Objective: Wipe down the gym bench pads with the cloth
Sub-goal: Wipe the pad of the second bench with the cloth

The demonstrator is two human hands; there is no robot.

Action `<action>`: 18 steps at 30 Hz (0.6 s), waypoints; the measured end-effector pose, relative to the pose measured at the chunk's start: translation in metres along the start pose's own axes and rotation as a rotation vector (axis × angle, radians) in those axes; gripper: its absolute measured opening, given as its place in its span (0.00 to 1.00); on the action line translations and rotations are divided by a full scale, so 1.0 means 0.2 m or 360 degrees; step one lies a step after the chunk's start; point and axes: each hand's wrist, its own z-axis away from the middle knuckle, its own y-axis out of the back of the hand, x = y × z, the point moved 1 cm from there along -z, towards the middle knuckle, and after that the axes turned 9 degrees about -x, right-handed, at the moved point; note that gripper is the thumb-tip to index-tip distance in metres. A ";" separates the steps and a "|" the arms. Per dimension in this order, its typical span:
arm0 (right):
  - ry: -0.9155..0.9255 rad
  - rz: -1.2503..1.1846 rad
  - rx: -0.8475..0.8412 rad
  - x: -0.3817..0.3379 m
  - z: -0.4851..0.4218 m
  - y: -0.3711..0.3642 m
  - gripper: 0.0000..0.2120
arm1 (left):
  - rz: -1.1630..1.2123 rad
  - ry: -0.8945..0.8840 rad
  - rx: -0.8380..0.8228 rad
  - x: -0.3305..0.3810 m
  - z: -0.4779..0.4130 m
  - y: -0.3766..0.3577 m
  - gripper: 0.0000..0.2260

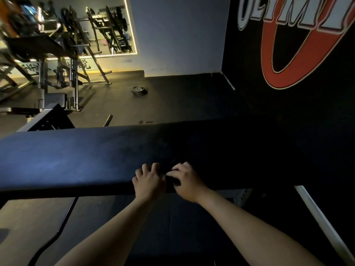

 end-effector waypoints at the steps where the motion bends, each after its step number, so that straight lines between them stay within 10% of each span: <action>1: 0.0099 0.0053 -0.0080 0.01 -0.04 0.00 0.16 | 0.0003 0.0037 0.0013 0.00 -0.02 0.00 0.20; 10: 0.0219 0.0098 -0.0201 0.53 -0.45 0.22 0.18 | 0.0084 0.0365 0.0225 0.12 -0.15 -0.05 0.17; 18: -0.0361 0.0045 -0.0019 1.00 -0.83 0.39 0.21 | 0.0112 0.0614 0.0388 0.25 -0.23 -0.08 0.16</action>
